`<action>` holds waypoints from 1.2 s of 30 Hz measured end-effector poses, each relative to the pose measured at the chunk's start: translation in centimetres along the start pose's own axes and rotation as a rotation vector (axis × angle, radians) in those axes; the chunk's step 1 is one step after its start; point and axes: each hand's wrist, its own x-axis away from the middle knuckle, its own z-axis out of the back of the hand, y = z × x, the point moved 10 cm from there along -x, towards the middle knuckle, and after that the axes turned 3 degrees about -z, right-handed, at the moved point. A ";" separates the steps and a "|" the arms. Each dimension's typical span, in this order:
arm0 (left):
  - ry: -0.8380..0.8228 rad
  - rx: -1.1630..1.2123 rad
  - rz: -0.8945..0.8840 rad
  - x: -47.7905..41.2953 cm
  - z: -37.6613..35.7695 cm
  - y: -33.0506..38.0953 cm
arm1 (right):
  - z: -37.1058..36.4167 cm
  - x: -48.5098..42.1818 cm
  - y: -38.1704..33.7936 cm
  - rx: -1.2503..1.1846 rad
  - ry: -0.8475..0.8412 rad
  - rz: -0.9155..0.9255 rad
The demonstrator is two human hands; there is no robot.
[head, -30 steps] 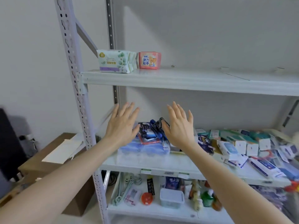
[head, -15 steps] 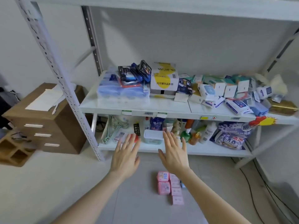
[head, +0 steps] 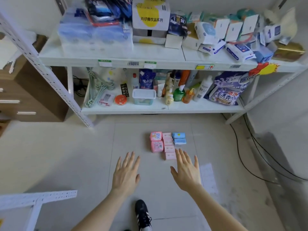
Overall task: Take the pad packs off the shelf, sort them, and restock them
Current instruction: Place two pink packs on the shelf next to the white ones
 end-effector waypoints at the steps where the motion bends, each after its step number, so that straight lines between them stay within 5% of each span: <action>1: -0.046 -0.004 -0.007 -0.3 -1.3 0.2 | -0.7 -0.1 0.5 0.003 -0.010 -0.006; 23: -0.268 0.027 0.055 -26.5 -21.8 0.8 | -21.8 -25.6 5.9 -0.074 -0.246 0.046; 36: -0.266 0.043 -0.028 -39.8 -36.7 -2.8 | -37.6 -38.4 4.9 -0.105 -0.306 0.054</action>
